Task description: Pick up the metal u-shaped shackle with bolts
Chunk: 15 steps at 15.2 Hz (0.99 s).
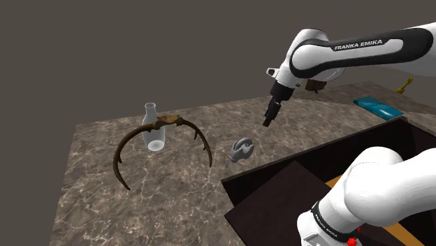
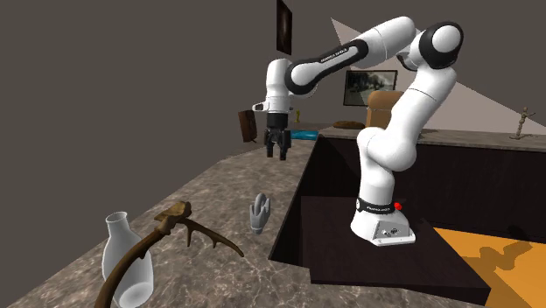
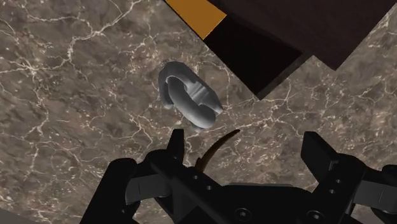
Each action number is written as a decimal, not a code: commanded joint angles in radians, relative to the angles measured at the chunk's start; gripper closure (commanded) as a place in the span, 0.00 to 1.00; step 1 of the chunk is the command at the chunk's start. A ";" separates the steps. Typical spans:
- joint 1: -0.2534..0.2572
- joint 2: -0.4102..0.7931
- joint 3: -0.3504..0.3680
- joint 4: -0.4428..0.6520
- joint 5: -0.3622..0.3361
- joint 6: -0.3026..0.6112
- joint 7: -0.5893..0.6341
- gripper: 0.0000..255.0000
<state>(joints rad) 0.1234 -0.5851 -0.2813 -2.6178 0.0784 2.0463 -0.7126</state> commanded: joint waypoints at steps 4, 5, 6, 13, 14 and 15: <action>0.072 0.180 -0.110 -0.006 0.049 0.148 -0.256 0.00; 0.090 0.223 -0.132 -0.001 0.068 0.175 -0.310 0.00; 0.109 0.268 -0.152 0.007 0.092 0.201 -0.367 0.00; 0.199 0.544 -0.225 0.071 0.303 0.315 -0.711 0.00; 0.200 0.559 -0.224 0.070 0.318 0.326 -0.725 0.00; 0.201 0.573 -0.223 0.069 0.334 0.337 -0.739 0.00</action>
<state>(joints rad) 0.3213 -0.0289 -0.5056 -2.5503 0.3946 2.3723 -1.4359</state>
